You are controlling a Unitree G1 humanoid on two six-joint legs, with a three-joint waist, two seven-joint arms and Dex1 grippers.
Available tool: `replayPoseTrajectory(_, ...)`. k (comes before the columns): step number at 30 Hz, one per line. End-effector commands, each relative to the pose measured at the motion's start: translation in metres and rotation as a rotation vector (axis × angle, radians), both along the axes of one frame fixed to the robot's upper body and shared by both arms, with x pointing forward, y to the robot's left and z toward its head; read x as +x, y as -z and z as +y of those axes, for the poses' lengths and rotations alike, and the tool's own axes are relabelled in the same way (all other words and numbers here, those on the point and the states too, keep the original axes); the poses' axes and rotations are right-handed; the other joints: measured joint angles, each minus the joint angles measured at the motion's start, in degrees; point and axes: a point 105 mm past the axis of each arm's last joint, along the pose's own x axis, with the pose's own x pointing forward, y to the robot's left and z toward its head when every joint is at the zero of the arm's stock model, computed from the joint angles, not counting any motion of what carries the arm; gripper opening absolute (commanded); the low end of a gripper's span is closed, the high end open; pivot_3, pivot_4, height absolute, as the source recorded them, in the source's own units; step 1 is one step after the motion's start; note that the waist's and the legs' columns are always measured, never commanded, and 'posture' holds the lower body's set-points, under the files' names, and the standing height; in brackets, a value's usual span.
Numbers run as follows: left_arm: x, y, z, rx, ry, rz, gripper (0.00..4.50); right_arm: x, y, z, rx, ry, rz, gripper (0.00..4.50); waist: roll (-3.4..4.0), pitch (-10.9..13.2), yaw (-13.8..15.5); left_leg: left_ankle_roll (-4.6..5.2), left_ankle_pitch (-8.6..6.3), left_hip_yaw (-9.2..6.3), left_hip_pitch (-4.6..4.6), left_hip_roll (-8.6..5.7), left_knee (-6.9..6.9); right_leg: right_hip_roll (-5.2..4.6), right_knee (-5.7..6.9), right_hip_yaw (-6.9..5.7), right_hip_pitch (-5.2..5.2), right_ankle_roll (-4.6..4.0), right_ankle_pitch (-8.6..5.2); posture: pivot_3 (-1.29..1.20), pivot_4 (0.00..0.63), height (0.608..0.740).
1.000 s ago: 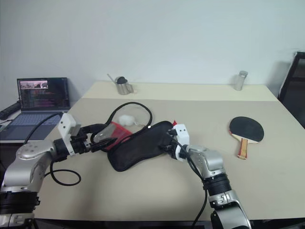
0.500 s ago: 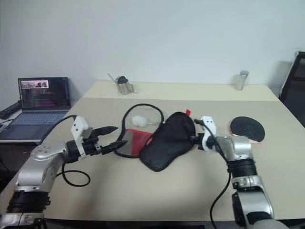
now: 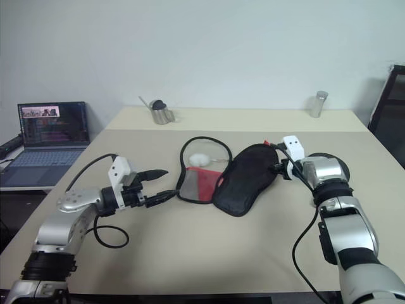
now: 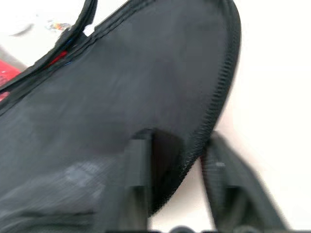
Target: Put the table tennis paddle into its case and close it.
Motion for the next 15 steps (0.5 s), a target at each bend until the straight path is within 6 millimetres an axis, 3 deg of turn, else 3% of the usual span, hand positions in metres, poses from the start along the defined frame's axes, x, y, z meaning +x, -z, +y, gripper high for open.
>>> replayPoseTrajectory(1,-0.001,-0.014,-0.005,0.009,0.026,-0.067,4.13,0.010,-0.021,-0.009,-0.035,0.046,-0.098,2.86,0.01,0.0,-0.1,0.00,0.00,0.00,0.00,0.00,0.00,0.00,0.00,0.00,0.00,0.00,0.00,0.00,0.150,0.740)
replayPoseTrajectory(3,-0.002,-0.014,-0.005,0.009,0.026,-0.067,4.13,0.013,-0.025,-0.017,-0.058,0.093,-0.136,3.55,0.01,0.0,-0.2,0.00,0.00,0.01,0.00,0.00,0.00,-0.01,0.00,0.01,0.00,0.00,0.00,0.00,0.150,0.740)
replayPoseTrajectory(8,-0.002,-0.013,-0.006,0.009,0.028,-0.067,4.13,0.015,-0.038,-0.044,-0.044,0.210,-0.183,3.55,0.03,0.1,-0.1,-0.01,0.01,0.01,-0.02,0.00,0.00,-0.01,0.00,0.01,0.00,0.00,0.00,0.00,0.150,0.740)
replayPoseTrajectory(11,-0.002,-0.012,-0.006,0.009,0.028,-0.064,4.13,0.001,-0.037,-0.031,0.052,0.100,-0.112,3.55,0.04,0.1,-0.2,-0.01,0.01,0.02,-0.02,0.00,0.00,-0.02,0.00,0.03,-0.01,0.00,0.00,0.00,0.150,0.740)
replayPoseTrajectory(15,-0.001,-0.012,-0.005,0.012,0.028,-0.062,4.13,-0.032,-0.029,-0.008,0.116,-0.044,-0.037,3.55,0.04,0.1,-0.1,0.00,0.00,0.01,-0.03,0.06,0.00,0.01,0.00,0.00,-0.01,0.00,0.00,0.00,0.150,0.740)
